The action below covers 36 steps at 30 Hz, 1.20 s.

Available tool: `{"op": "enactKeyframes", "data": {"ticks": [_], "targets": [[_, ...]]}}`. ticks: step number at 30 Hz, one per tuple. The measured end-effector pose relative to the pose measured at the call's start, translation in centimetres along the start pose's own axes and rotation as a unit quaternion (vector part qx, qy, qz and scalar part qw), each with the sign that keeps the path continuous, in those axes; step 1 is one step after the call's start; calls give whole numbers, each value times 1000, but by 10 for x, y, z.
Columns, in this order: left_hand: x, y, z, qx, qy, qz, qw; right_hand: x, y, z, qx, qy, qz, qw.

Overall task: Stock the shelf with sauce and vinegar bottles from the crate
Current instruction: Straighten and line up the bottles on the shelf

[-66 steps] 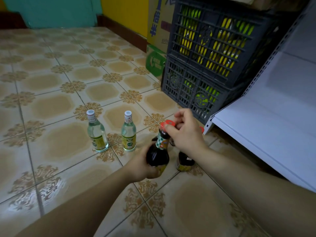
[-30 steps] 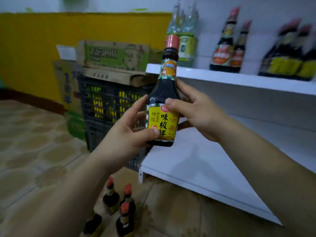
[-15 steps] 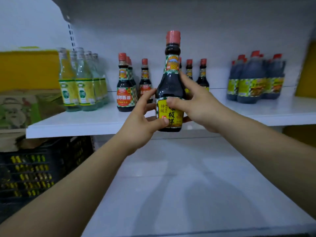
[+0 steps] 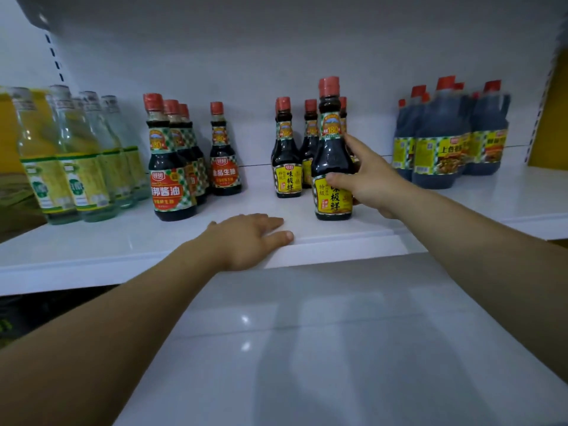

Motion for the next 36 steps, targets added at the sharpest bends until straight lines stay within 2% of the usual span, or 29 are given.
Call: {"op": "enactKeyframes", "data": {"ticks": [5, 11, 17, 19, 21, 23, 36], "targets": [[1, 1, -1, 3, 9, -11, 1000, -20, 32, -9, 2, -25, -5, 1000], [2, -1, 2, 9, 16, -15, 1000, -34, 54, -1, 35, -138, 21, 990], [0, -3, 0, 3, 23, -16, 1000, -32, 62, -17, -75, -82, 105, 988], [-2, -4, 0, 4, 27, -17, 999, -29, 62, -15, -70, -95, 75, 990], [-2, -4, 1, 4, 32, -16, 999, -32, 63, -6, -23, -182, 34, 982], [-2, -3, 2, 6, 37, -15, 999, -37, 71, -4, -18, -237, 23, 971], [1, -2, 2, -9, 36, -19, 999, -63, 132, 5, -27, -249, 22, 968]]}}
Point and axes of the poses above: each hand's wrist, its own y-axis towards the middle knuckle, its own z-axis out of the palm, x = y × z, the point moved 9 cm from there along y, towards the middle knuckle, and after that the axes turned 10 degrees about y, right-handed, at the moved point
